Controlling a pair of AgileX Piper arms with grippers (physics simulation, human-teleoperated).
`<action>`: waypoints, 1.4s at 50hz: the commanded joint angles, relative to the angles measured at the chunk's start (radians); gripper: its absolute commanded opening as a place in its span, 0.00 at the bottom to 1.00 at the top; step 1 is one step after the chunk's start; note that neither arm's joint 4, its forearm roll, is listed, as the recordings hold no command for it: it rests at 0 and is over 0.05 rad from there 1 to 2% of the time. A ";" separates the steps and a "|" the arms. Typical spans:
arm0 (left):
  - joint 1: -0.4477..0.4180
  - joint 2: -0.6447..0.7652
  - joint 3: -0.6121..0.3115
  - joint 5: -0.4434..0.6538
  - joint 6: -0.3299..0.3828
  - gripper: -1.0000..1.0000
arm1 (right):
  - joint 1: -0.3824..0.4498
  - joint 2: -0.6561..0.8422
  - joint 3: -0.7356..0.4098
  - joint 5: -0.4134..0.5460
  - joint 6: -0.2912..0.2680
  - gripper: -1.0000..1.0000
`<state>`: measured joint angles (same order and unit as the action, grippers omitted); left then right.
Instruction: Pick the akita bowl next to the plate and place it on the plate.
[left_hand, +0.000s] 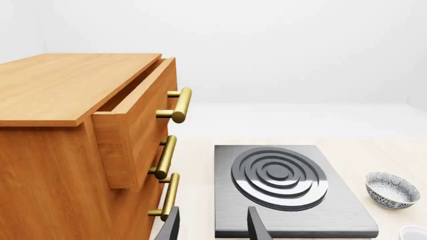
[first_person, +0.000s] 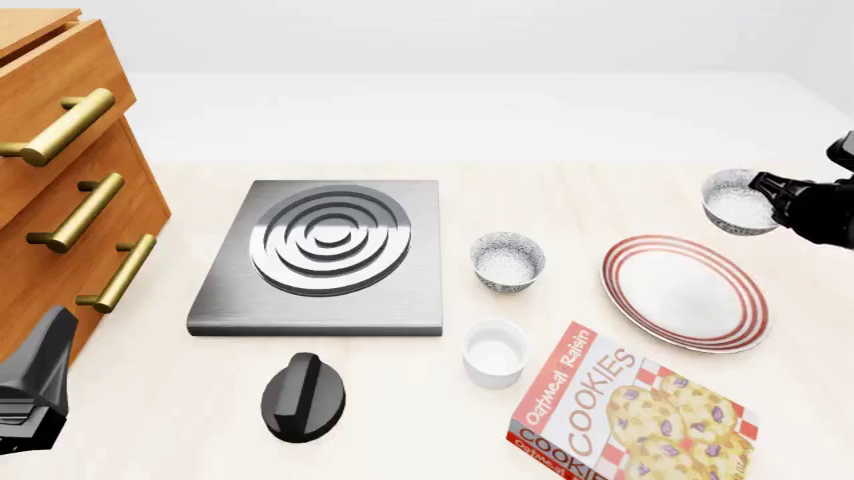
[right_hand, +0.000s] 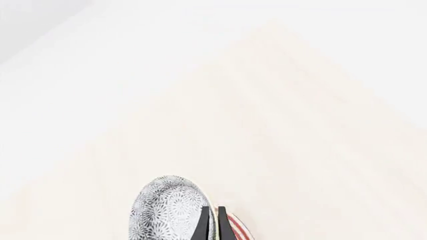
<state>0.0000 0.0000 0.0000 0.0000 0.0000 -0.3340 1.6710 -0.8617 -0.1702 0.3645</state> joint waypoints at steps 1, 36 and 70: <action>0.000 0.000 0.000 0.000 0.000 1.00 | 0.038 -0.042 0.054 -0.020 0.014 0.00; 0.000 0.000 0.000 0.000 0.000 1.00 | 0.094 -0.049 0.157 -0.084 0.012 0.00; 0.000 0.000 0.000 0.000 0.000 1.00 | 0.119 0.021 0.196 -0.149 -0.005 0.00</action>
<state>0.0000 0.0000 0.0000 0.0000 0.0000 -0.2213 1.6789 -0.6695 -0.3031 0.3568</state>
